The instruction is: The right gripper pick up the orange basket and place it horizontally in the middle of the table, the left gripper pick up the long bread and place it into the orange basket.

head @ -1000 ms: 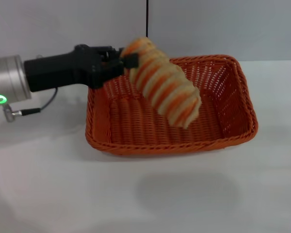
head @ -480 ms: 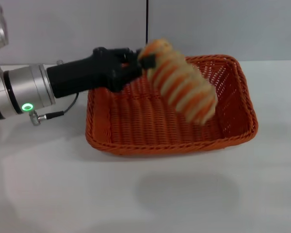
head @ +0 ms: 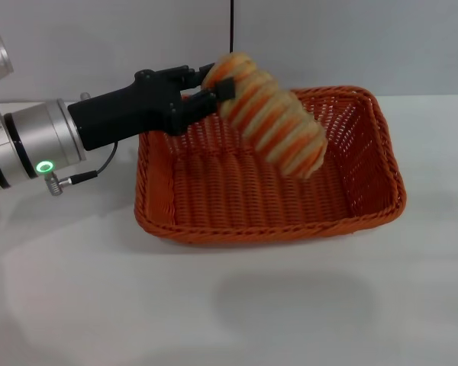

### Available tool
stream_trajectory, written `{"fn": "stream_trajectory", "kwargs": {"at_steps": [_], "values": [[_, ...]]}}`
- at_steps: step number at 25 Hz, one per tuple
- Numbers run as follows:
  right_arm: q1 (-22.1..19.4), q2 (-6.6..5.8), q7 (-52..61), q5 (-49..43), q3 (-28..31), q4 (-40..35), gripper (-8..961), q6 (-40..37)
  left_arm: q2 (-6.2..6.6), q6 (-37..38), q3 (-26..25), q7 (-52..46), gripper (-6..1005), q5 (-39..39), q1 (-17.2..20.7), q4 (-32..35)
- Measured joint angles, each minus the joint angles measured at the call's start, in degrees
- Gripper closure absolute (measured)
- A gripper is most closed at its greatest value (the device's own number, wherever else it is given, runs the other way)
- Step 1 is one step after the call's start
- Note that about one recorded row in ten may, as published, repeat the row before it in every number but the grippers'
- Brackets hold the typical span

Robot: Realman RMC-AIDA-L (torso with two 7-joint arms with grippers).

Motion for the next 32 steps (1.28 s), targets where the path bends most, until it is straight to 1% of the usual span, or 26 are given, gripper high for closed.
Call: {"fn": "stream_trajectory", "kwargs": {"at_steps": [6,12,13,14,18,20,21,22,25,26,28,30,31,32], "values": [[0.7,-0.2,0.0,0.0,0.0,0.7,401,-0.5,0.25,0.4,-0.5,1.4,482,-0.2,0.7,0.4],[1.2,-0.22,0.0,0.0,0.0,0.7,401,-0.9,0.35,0.4,-0.6,1.4,372,-0.2,1.0,0.6],[1.2,-0.22,0.0,0.0,0.0,0.7,401,-0.9,0.64,0.5,-4.0,1.4,353,-0.1,2.1,0.7],[1.2,-0.22,0.0,0.0,0.0,0.7,401,-1.1,0.73,0.5,-5.8,1.4,335,0.0,2.8,1.2],[1.4,-0.22,0.0,0.0,0.0,0.6,401,-1.9,0.73,0.5,-5.8,1.4,261,0.0,2.8,1.2],[1.4,-0.22,0.0,0.0,0.2,0.5,401,-2.2,1.14,0.6,-12.7,1.7,227,0.0,6.9,3.6],[1.4,-0.23,0.0,0.0,0.5,0.5,401,-2.3,1.14,0.6,-12.7,1.7,210,0.0,6.9,3.6],[1.5,-0.28,0.0,0.0,1.3,0.5,401,-2.5,1.29,0.8,-16.3,2.8,194,-0.2,9.1,3.9],[1.6,-0.29,-0.3,0.0,1.9,0.5,401,-2.7,1.33,1.3,-19.3,5.1,196,-0.2,11.2,3.9],[1.6,-0.29,-0.8,0.0,2.1,0.5,401,-2.8,1.28,1.6,-21.2,6.6,196,-0.2,12.7,3.8],[1.6,-0.11,-2.3,0.0,2.5,0.7,401,-3.1,1.19,1.8,-22.4,7.7,198,-0.2,13.7,3.6],[1.6,0.33,-4.5,0.0,2.9,0.8,401,-3.6,0.85,2.0,-24.7,9.0,199,-0.2,15.1,3.2],[1.6,0.6,-5.8,0.0,2.9,0.9,401,-3.8,0.85,2.0,-24.7,9.0,199,-0.2,15.1,3.2],[1.6,0.82,-7.0,0.0,2.9,0.9,401,-3.9,0.66,2.6,-27.7,10.0,200,-0.3,16.3,1.9]]}}
